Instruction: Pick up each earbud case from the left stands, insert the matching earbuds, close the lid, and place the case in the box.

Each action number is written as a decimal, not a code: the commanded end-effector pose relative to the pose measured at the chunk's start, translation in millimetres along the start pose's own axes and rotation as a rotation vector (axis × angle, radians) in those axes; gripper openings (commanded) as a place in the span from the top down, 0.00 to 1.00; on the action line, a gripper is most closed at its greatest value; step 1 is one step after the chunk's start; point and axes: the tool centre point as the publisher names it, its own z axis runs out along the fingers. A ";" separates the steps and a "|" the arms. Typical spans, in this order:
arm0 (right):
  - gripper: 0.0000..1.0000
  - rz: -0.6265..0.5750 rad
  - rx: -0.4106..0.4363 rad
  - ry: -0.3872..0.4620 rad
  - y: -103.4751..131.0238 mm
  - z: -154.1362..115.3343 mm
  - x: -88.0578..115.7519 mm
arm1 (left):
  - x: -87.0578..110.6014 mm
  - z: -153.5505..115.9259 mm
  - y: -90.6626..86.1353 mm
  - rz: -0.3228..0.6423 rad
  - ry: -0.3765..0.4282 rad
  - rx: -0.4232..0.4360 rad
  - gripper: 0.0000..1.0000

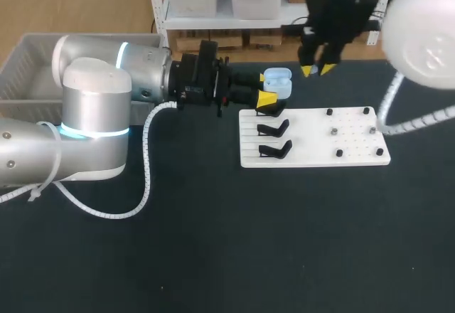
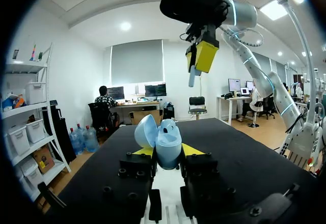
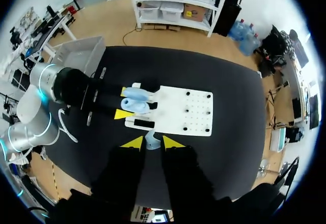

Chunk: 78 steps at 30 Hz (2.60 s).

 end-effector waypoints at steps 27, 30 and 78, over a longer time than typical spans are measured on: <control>1.00 -0.095 0.019 0.116 40.1 40.2 -23.4 | 0.6 0.4 -1.0 0.002 -0.002 -0.005 1.00; 1.00 -0.097 0.016 0.118 40.5 42.3 -25.9 | 0.6 0.4 -1.0 0.002 -0.002 -0.005 1.00; 1.00 -0.094 0.029 0.158 39.2 65.3 -39.1 | 0.6 0.4 -1.0 0.002 -0.002 -0.005 1.00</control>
